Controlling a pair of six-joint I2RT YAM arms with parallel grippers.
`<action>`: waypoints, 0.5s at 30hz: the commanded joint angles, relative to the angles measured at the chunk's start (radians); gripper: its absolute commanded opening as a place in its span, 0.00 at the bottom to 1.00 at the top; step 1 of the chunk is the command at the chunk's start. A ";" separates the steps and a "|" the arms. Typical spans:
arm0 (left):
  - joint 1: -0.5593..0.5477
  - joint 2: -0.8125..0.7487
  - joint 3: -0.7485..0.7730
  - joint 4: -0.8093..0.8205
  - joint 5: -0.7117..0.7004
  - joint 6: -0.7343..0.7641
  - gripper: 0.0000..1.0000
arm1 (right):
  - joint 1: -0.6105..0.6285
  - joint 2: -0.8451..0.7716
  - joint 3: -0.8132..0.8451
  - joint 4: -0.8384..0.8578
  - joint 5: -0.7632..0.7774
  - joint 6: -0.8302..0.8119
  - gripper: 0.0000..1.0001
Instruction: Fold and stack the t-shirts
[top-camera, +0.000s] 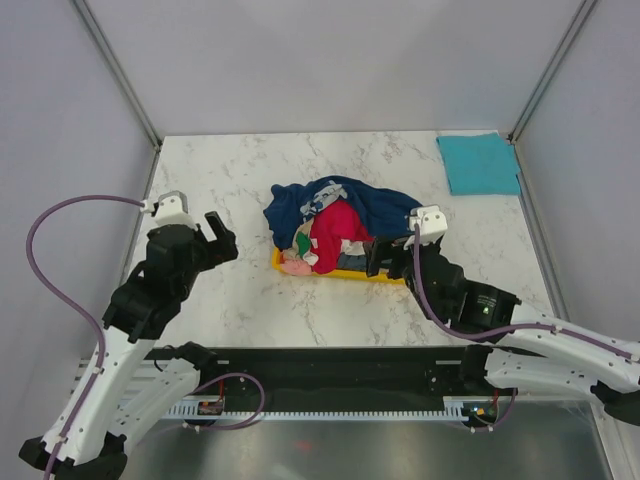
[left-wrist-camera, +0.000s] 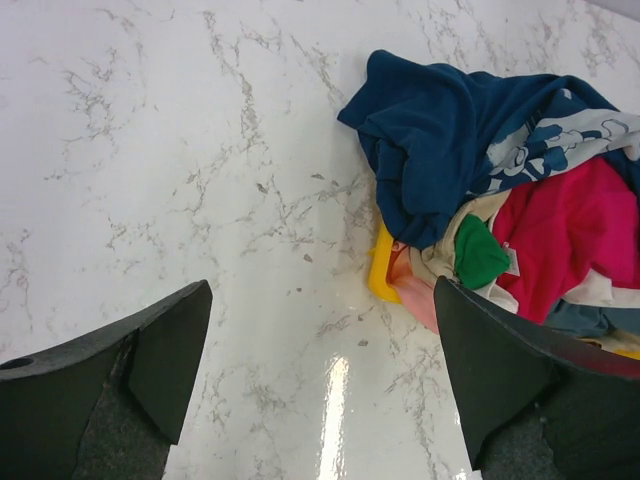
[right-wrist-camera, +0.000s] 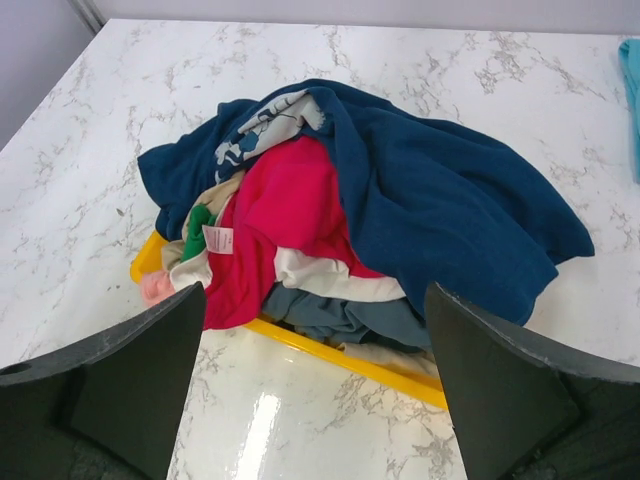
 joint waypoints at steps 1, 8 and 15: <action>-0.003 0.033 0.002 0.020 -0.022 0.057 0.99 | 0.003 0.025 0.044 0.093 -0.034 -0.071 0.98; -0.003 0.091 0.020 0.015 0.014 0.065 0.99 | -0.013 0.294 0.240 0.060 0.077 -0.179 0.98; -0.001 0.105 0.023 0.008 0.044 0.065 0.98 | -0.374 0.622 0.515 -0.048 -0.321 -0.176 0.95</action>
